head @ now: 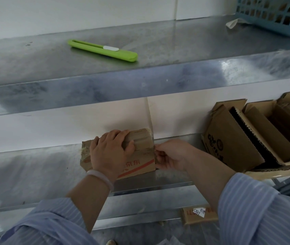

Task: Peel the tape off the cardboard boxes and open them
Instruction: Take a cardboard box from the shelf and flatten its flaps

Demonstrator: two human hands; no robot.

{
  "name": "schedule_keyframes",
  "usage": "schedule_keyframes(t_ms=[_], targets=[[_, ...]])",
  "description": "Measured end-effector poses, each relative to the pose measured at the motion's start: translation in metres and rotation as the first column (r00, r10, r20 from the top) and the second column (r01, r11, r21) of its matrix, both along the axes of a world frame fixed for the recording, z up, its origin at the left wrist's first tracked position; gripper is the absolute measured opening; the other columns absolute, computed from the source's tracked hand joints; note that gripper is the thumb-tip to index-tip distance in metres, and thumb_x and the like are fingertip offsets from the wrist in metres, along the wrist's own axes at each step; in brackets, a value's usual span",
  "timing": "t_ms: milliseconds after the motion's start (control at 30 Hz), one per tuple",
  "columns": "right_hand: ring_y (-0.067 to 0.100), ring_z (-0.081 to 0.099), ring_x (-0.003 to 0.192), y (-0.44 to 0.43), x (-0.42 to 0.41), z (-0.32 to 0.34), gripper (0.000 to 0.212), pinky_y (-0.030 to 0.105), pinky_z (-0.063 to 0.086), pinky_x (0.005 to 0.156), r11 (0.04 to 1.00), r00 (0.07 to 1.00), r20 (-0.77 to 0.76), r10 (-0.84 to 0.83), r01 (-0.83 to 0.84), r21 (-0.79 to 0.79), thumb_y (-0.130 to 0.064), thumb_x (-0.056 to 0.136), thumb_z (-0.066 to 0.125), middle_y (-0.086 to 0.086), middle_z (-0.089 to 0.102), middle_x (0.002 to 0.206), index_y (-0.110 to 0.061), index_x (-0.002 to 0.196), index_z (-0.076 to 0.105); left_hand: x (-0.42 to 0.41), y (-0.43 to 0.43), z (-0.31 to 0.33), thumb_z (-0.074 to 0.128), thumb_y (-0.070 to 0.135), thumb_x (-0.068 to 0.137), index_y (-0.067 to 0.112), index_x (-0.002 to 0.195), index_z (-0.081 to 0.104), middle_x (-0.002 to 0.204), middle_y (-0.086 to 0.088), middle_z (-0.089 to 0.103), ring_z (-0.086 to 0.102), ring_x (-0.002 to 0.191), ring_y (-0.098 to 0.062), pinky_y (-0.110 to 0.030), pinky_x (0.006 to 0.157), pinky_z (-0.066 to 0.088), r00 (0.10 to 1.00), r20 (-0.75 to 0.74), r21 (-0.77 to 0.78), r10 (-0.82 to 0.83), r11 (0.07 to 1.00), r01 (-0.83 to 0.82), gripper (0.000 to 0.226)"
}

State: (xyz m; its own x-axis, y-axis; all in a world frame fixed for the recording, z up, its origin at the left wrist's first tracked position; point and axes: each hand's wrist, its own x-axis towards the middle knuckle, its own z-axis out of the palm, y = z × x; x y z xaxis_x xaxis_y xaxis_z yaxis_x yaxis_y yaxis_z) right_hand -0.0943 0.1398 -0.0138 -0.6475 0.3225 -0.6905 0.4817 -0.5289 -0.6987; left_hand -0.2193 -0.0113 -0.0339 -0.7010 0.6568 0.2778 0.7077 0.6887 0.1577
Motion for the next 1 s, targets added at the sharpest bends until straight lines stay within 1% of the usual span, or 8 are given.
schedule_keyframes(t_ms=[133, 333, 467, 567, 667, 767, 833, 1000], targets=[[0.01, 0.045, 0.048, -0.001, 0.001, 0.001, 0.026, 0.028, 0.049, 0.046, 1.0, 1.0, -0.004, 0.001, -0.001, -0.029, -0.013, 0.101, 0.048, 0.003, 0.048, 0.062, -0.007, 0.076, 0.054, -0.001, 0.0, 0.0, 0.025, 0.06, 0.088, 0.038, 0.124, 0.057, 0.121, 0.013, 0.06, 0.055, 0.114, -0.016, -0.044, 0.104, 0.037, 1.0, -0.017, 0.013, 0.004, 1.0, -0.003, 0.053], [0.014, 0.046, 0.054, -0.006, 0.005, -0.007, 0.027, 0.037, 0.053, 0.069, 0.999, 0.986, -0.162, -0.04, 0.037, -0.018, -0.012, 0.103, 0.043, 0.005, 0.046, 0.063, -0.007, 0.076, 0.05, -0.001, 0.0, 0.001, 0.027, 0.059, 0.088, 0.038, 0.123, 0.057, 0.12, 0.012, 0.06, 0.055, 0.114, -0.016, -0.045, 0.105, 0.036, 1.0, -0.009, 0.017, -0.002, 1.0, 0.003, 0.052], [0.015, 0.047, 0.059, -0.009, 0.008, -0.007, 0.022, 0.032, 0.051, 0.061, 0.998, 0.981, -0.186, -0.062, 0.061, -0.007, -0.009, 0.102, 0.043, 0.006, 0.048, 0.068, -0.006, 0.082, 0.051, -0.001, -0.001, 0.0, 0.03, 0.059, 0.088, 0.037, 0.122, 0.058, 0.12, 0.012, 0.061, 0.055, 0.114, -0.016, -0.045, 0.105, 0.036, 1.0, -0.013, 0.027, -0.011, 1.0, 0.011, 0.05], [0.016, 0.049, 0.06, -0.008, 0.01, -0.006, 0.021, 0.03, 0.051, 0.056, 0.986, 0.977, -0.178, -0.118, 0.095, -0.135, -0.008, 0.101, 0.044, 0.007, 0.05, 0.069, -0.004, 0.082, 0.053, -0.003, -0.002, 0.0, 0.029, 0.059, 0.088, 0.037, 0.123, 0.058, 0.122, 0.012, 0.06, 0.054, 0.115, -0.016, -0.045, 0.106, 0.035, 1.0, -0.005, 0.016, -0.029, 0.999, 0.029, 0.05], [0.018, 0.058, 0.064, -0.009, 0.012, -0.005, 0.016, 0.038, 0.059, 0.068, 0.963, 0.963, -0.188, -0.195, 0.153, -0.221, -0.007, 0.099, 0.049, 0.011, 0.057, 0.074, 0.001, 0.087, 0.058, -0.004, -0.001, 0.0, 0.029, 0.059, 0.088, 0.037, 0.123, 0.058, 0.122, 0.012, 0.06, 0.054, 0.116, -0.016, -0.045, 0.105, 0.036, 1.0, -0.004, 0.016, -0.03, 0.999, 0.03, 0.05], [0.025, 0.069, 0.084, -0.008, 0.016, -0.01, 0.019, 0.051, 0.056, 0.088, 0.979, 0.96, -0.192, -0.203, 0.193, -0.07, -0.011, 0.095, 0.06, 0.017, 0.066, 0.094, 0.005, 0.105, 0.062, -0.005, 0.001, 0.001, 0.028, 0.06, 0.088, 0.037, 0.123, 0.057, 0.123, 0.012, 0.06, 0.053, 0.117, -0.015, -0.045, 0.106, 0.036, 1.0, 0.001, 0.013, -0.027, 1.0, 0.027, 0.052], [0.026, 0.071, 0.096, -0.009, 0.02, -0.012, 0.027, 0.05, 0.055, 0.091, 0.985, 0.97, -0.186, -0.156, 0.166, 0.038, -0.018, 0.091, 0.067, 0.014, 0.072, 0.102, 0.002, 0.11, 0.065, -0.005, 0.002, 0.002, 0.028, 0.06, 0.087, 0.038, 0.124, 0.057, 0.124, 0.013, 0.059, 0.052, 0.118, -0.015, -0.044, 0.107, 0.034, 1.0, 0.008, 0.011, -0.021, 1.0, 0.021, 0.052], [0.024, 0.074, 0.085, -0.021, 0.015, -0.007, 0.011, 0.043, 0.06, 0.081, 0.915, 0.986, -0.125, -0.108, 0.147, 0.376, -0.019, 0.083, 0.077, 0.01, 0.076, 0.086, -0.01, 0.087, 0.073, -0.004, 0.003, 0.002, 0.027, 0.06, 0.088, 0.038, 0.126, 0.055, 0.126, 0.012, 0.057, 0.051, 0.12, -0.015, -0.044, 0.108, 0.032, 1.0, 0.01, -0.006, -0.014, 1.0, 0.014, 0.052]])
